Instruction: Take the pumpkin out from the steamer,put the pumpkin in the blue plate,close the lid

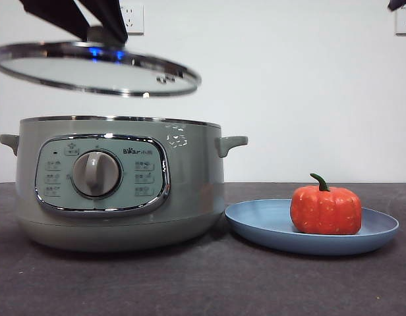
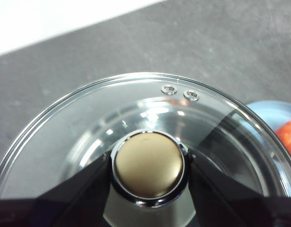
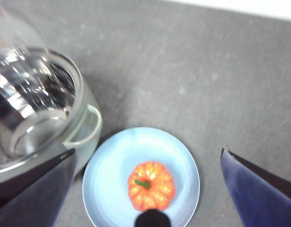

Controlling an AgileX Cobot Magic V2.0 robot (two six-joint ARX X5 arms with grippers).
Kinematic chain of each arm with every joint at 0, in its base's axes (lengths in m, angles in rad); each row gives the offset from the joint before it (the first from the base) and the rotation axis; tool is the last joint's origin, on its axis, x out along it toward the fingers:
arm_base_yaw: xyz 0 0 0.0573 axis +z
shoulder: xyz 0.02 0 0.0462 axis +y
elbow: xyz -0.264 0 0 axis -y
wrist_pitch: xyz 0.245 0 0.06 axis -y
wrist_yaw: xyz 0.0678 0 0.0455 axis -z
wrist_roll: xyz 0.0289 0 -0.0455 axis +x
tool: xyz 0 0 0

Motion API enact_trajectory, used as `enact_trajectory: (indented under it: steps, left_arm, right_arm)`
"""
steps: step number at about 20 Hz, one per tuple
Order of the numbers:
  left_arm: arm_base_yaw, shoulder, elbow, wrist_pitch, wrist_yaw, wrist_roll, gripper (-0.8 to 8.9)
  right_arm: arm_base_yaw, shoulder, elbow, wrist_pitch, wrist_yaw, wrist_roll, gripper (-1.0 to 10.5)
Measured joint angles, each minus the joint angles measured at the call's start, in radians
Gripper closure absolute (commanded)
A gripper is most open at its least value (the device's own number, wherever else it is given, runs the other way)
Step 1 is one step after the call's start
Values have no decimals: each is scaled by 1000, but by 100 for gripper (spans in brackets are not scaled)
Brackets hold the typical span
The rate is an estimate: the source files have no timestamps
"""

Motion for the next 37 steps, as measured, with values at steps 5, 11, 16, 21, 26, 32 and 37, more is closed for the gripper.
enact_trajectory:
  steps: [5, 11, 16, 21, 26, 32, 37]
  left_arm:
    - [0, 18, -78, 116, 34, -21, 822]
    - [0, 99, -78, 130, 56, -26, 822]
    - [0, 110, -78, 132, 80, -31, 822]
    - [0, 124, -72, 134, 79, -32, 822]
    - [-12, 132, -70, 135, 24, -26, 822]
    - [-14, 132, -69, 130, 22, -27, 638]
    - [-14, 130, -64, 112, 19, -26, 491]
  right_arm:
    - [0, -33, 0, 0, 0, 3, 443]
    - [0, -32, 0, -10, 0, 10, 443]
    - [0, -33, 0, -14, 0, 11, 443]
    - [0, -32, 0, -14, 0, 14, 443]
    - [0, -32, 0, -14, 0, 17, 443]
    - [0, -33, 0, -16, 0, 26, 443]
    - [0, -33, 0, -19, 0, 29, 443]
